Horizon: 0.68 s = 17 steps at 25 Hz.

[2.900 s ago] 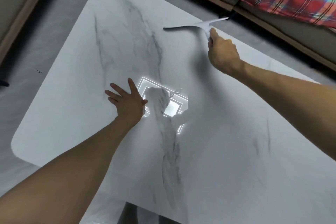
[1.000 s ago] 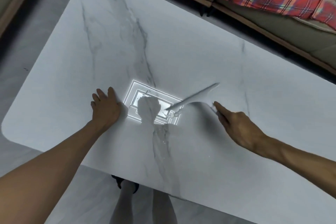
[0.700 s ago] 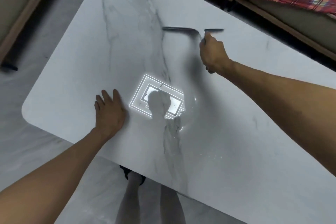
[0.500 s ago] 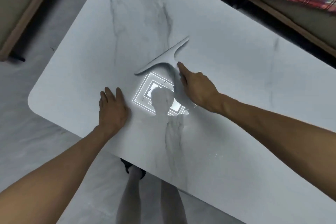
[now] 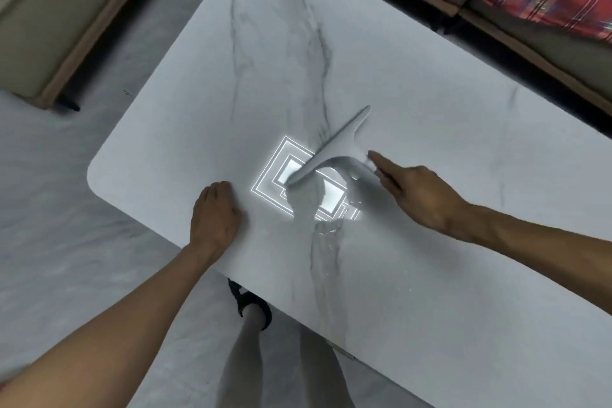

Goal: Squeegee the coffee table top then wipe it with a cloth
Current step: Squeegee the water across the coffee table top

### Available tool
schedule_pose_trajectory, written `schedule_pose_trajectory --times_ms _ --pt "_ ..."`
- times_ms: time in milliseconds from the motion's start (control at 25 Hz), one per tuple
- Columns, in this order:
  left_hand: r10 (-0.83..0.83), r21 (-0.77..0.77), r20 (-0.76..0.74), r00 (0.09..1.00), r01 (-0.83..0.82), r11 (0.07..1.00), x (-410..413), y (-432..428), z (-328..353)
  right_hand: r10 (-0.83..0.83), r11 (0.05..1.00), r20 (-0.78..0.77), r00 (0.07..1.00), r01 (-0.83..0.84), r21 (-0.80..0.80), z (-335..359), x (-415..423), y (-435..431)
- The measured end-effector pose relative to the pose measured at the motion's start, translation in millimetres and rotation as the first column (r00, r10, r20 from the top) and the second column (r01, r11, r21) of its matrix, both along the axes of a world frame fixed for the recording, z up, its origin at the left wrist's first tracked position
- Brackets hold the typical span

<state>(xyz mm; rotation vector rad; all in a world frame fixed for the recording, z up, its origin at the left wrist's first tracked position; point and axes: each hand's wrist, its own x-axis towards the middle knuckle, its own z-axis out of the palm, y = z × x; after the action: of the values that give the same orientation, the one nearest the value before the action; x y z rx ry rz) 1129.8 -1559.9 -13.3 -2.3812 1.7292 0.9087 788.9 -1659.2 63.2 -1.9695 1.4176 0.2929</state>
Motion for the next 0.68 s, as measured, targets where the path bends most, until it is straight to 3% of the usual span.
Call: schedule_pose_trajectory --times_ms 160,280,440,600,680 --pt "0.113 0.099 -0.013 0.993 -0.112 0.989 12 22 1 -0.094 0.994 0.005 0.996 0.094 -0.064 -29 101 -53" --pt "0.031 0.232 0.032 0.999 -0.037 0.972 17 41 -7 -0.01 0.999 -0.004 1.0 0.01 -0.036 -41 124 -26" --pt "-0.001 0.255 0.048 0.999 -0.012 0.967 15 55 -14 0.239 0.97 -0.052 0.97 -0.236 0.055 -31 66 58" --pt "0.018 0.101 -0.07 0.997 -0.011 0.995 12 72 -10 0.268 0.963 -0.245 0.932 -0.252 0.095 0 -17 115" --pt "0.15 0.093 -0.197 0.969 -0.134 0.987 14 87 -4 0.278 0.961 -0.297 0.914 -0.27 0.068 16 -37 123"
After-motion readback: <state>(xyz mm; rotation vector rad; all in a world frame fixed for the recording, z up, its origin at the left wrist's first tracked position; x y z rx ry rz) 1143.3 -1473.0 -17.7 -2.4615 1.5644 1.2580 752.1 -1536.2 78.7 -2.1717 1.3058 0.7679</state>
